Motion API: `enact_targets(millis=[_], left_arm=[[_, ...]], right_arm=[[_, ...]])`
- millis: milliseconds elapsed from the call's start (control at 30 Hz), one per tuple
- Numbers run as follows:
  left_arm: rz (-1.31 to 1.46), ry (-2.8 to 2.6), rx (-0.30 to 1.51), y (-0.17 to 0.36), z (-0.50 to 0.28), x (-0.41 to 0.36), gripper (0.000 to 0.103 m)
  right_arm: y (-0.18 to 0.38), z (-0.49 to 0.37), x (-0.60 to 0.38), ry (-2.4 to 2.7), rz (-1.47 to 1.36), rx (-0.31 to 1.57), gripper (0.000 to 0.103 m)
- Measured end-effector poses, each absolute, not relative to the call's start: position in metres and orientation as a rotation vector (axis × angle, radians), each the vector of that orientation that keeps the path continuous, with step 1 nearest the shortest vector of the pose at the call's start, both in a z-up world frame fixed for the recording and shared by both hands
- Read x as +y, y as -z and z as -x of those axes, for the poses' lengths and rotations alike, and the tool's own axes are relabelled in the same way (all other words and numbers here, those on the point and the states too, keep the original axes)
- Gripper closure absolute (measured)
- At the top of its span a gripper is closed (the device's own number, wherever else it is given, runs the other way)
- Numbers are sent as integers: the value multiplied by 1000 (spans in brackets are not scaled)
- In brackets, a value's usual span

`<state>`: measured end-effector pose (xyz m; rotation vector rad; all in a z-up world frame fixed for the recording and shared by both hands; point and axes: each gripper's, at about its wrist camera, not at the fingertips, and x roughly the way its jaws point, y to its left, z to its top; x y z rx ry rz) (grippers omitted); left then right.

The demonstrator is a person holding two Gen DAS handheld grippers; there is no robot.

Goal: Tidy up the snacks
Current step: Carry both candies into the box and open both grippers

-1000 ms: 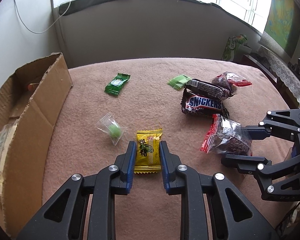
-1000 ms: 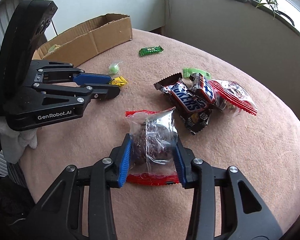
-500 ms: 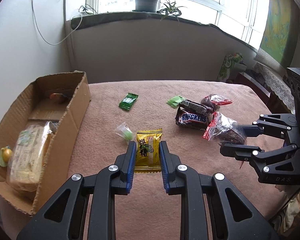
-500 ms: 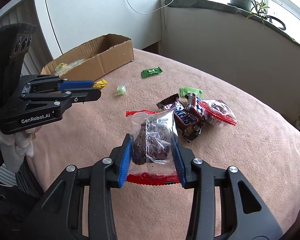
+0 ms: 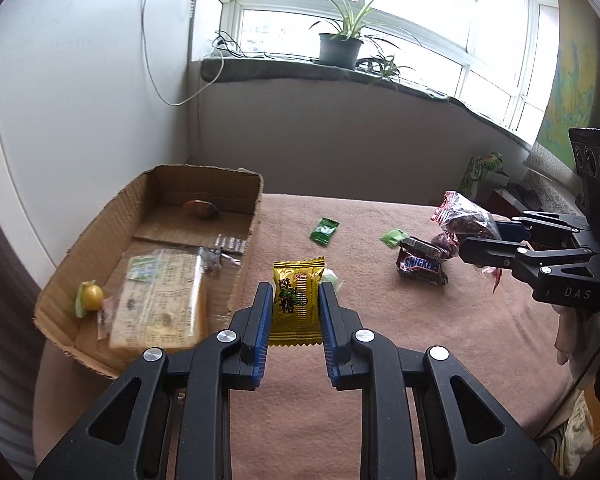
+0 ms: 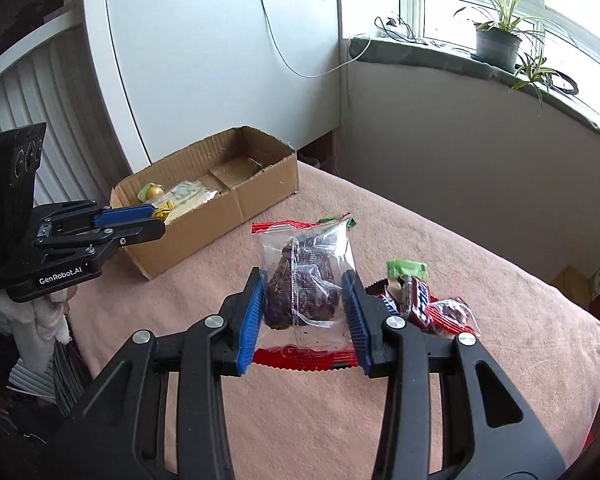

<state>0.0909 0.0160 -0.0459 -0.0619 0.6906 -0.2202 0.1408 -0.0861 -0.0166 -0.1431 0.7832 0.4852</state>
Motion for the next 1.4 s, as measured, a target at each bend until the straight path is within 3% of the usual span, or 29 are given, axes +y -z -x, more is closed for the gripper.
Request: enact_targets(millis=[733, 1400], left_arm=[[106, 37, 661, 41, -104, 104, 82], [127, 7, 711, 64, -131, 129, 82]], right_arm=[[-4, -208, 5, -585, 122, 751, 63], [34, -267, 85, -607, 153, 859, 62]])
